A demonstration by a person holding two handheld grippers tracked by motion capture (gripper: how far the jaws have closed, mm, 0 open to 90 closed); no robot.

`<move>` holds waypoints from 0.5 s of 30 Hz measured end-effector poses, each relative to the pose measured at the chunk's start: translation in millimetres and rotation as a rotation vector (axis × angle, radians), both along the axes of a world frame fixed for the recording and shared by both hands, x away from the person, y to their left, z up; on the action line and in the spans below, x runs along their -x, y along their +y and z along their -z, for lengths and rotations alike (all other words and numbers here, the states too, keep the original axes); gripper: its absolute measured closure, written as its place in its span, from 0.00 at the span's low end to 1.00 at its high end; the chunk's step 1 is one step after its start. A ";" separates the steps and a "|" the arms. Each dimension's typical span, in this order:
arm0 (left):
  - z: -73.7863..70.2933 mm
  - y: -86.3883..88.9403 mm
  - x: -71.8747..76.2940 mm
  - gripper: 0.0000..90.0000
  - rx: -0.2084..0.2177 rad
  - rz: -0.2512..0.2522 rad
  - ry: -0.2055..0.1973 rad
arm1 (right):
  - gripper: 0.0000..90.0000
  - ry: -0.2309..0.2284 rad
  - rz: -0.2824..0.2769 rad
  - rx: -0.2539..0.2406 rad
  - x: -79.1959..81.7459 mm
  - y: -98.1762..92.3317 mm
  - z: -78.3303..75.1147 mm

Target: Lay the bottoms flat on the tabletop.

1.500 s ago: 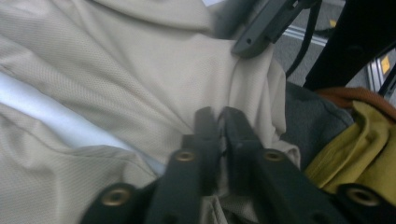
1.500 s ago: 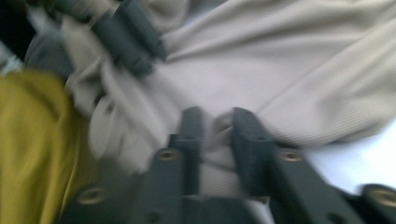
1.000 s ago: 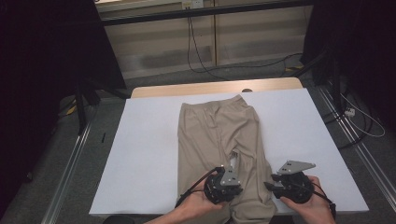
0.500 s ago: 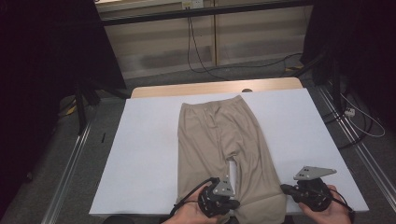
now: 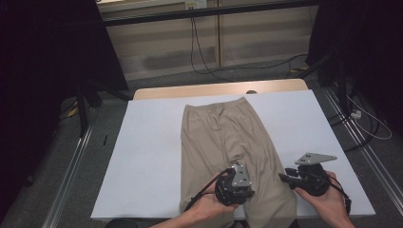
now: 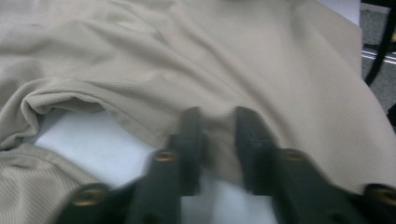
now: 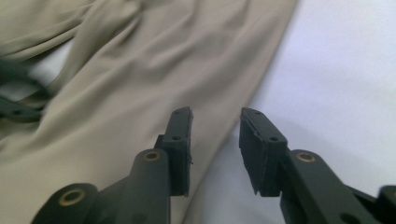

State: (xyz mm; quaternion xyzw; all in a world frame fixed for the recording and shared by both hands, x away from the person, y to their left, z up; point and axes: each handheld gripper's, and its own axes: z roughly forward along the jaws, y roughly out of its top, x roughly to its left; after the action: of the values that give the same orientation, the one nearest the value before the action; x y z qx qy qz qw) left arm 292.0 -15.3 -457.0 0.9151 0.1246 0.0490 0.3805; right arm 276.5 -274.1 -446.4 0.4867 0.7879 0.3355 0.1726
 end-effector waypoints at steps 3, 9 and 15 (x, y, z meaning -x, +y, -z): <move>-0.9 2.7 -0.6 1.00 -0.001 -0.002 0.020 | 0.71 0.014 0.029 -0.007 -9.7 0.5 4.5; -1.1 17.6 5.6 1.00 0.018 -0.004 0.088 | 1.00 0.034 0.021 0.002 -2.1 -2.7 6.3; -1.3 26.2 6.8 1.00 0.042 -0.008 0.112 | 1.00 0.044 0.000 0.018 6.4 -6.0 4.9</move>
State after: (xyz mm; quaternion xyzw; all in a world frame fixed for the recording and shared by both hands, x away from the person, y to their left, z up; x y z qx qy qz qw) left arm 285.2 10.9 -455.7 0.9076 0.1503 -0.0036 0.3920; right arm 270.1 -280.1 -451.3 0.4927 0.7944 0.3175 0.1596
